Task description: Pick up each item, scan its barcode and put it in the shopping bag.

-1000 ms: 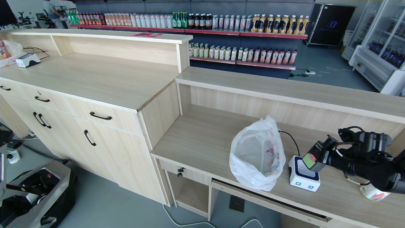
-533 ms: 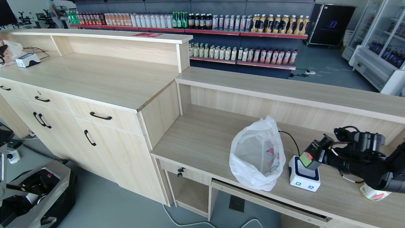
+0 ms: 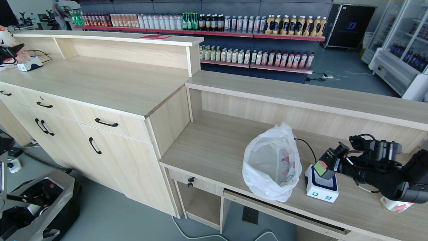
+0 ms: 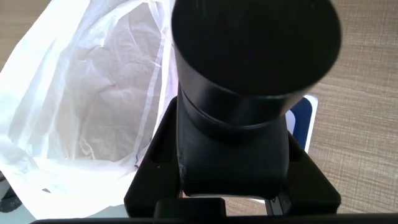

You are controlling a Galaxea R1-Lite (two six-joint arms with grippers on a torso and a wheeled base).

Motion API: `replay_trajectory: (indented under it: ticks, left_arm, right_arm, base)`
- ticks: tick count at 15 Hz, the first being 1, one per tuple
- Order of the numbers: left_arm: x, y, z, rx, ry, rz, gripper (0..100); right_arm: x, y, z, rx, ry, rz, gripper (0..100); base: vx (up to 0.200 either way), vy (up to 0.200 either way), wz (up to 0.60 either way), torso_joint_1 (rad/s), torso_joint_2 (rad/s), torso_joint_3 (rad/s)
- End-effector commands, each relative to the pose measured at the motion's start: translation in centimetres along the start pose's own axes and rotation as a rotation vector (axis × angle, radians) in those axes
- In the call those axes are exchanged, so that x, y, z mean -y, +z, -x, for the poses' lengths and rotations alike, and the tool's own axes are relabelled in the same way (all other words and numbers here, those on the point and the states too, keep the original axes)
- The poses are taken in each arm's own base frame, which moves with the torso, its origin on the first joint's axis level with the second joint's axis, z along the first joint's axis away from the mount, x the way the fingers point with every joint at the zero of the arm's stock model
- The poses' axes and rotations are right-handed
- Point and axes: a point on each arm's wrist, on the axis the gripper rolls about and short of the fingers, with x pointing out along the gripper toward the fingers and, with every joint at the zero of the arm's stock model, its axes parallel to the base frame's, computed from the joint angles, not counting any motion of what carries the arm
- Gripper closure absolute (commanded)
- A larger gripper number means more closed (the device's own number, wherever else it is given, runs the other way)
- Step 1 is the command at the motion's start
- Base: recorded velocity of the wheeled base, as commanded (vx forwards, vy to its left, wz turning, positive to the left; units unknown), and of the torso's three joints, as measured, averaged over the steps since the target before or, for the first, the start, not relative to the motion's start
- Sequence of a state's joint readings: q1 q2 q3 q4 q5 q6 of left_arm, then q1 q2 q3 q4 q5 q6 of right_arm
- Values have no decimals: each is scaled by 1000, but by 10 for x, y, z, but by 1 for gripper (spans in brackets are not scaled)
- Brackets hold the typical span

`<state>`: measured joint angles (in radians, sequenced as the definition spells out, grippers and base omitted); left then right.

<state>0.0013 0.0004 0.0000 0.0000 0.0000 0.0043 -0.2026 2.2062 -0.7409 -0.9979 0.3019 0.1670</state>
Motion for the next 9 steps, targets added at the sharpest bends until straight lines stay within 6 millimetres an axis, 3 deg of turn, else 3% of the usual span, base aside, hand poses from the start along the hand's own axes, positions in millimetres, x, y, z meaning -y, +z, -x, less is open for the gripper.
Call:
replay_trajectory:
  ticks: [1,9]
  left_arm:
    - [0,0,0,0,0,0,0]
    - [0,0,0,0,0,0,0]
  right_arm:
    - [0,-1,0,-3,0,-1,100]
    - [1,0,-3,1,1,3,100]
  base:
    - [0,0,0,0,0,0]
    - [0,0,0,0,0,0]
